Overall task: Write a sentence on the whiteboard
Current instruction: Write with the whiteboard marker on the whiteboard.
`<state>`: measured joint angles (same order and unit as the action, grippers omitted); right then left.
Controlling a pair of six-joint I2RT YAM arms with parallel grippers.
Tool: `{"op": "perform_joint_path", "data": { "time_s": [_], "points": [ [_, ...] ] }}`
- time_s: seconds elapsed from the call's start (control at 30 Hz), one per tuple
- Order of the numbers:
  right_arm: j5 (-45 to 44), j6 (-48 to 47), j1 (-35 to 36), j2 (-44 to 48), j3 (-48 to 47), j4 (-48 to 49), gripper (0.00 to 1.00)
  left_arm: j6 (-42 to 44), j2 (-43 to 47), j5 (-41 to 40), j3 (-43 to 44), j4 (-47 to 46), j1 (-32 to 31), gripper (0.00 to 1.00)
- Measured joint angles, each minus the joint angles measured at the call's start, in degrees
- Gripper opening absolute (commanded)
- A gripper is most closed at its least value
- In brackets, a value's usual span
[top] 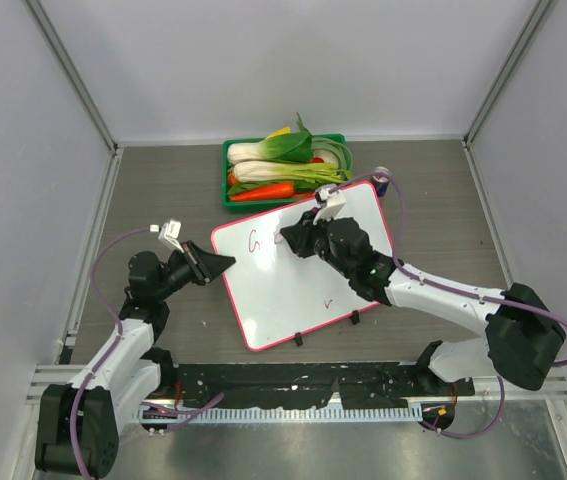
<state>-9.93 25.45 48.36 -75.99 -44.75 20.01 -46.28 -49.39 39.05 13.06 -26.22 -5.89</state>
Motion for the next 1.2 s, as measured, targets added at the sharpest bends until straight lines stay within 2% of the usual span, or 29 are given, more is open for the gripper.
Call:
{"op": "perform_joint_path", "data": {
  "time_s": [0.5, 1.2],
  "points": [
    [-1.6, 0.0, 0.1, 0.8, 0.6, -0.6, 0.01, 0.0, 0.0, 0.0, 0.0, 0.0, 0.0, 0.0],
    [-5.9, -2.6, -0.1, 1.2, -3.7, -2.5, 0.01, 0.0, 0.0, 0.1, 0.0, -0.3, -0.1, 0.0]
  ]
}}
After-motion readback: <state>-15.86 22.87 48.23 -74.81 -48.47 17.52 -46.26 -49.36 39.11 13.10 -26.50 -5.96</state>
